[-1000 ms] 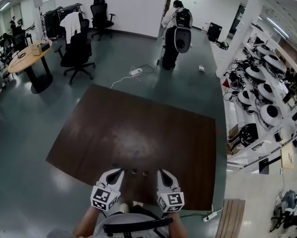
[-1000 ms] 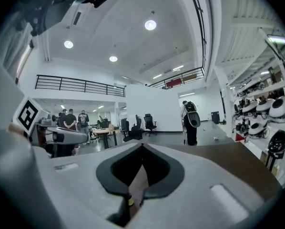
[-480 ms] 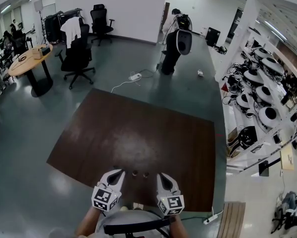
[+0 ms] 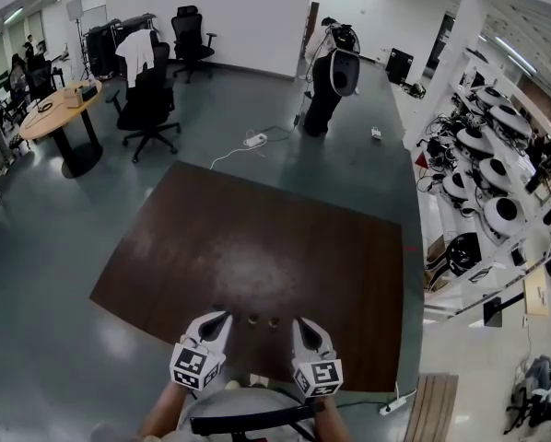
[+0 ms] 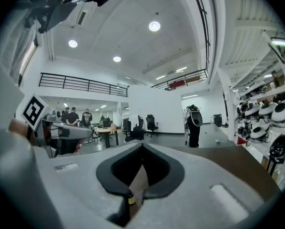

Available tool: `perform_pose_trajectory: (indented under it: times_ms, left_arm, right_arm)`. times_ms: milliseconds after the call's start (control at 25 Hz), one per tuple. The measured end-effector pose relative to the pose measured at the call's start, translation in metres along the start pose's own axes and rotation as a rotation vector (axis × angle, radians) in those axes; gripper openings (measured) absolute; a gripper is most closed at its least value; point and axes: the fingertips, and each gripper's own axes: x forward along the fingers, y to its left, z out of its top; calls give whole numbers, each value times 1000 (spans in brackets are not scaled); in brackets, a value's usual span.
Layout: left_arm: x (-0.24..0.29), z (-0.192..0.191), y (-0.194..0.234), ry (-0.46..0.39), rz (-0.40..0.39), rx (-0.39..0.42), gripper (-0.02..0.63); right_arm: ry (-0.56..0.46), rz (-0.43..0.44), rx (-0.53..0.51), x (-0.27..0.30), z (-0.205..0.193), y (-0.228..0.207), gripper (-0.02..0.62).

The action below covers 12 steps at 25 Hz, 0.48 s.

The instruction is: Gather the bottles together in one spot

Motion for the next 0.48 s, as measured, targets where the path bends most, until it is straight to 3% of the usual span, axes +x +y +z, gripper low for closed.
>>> perform_pose_trajectory:
  times_ms: [480]
  left_arm:
    - [-3,0,3,2,-1,-5,0]
  right_arm:
    - [-5,-3,4,0,2,4,2]
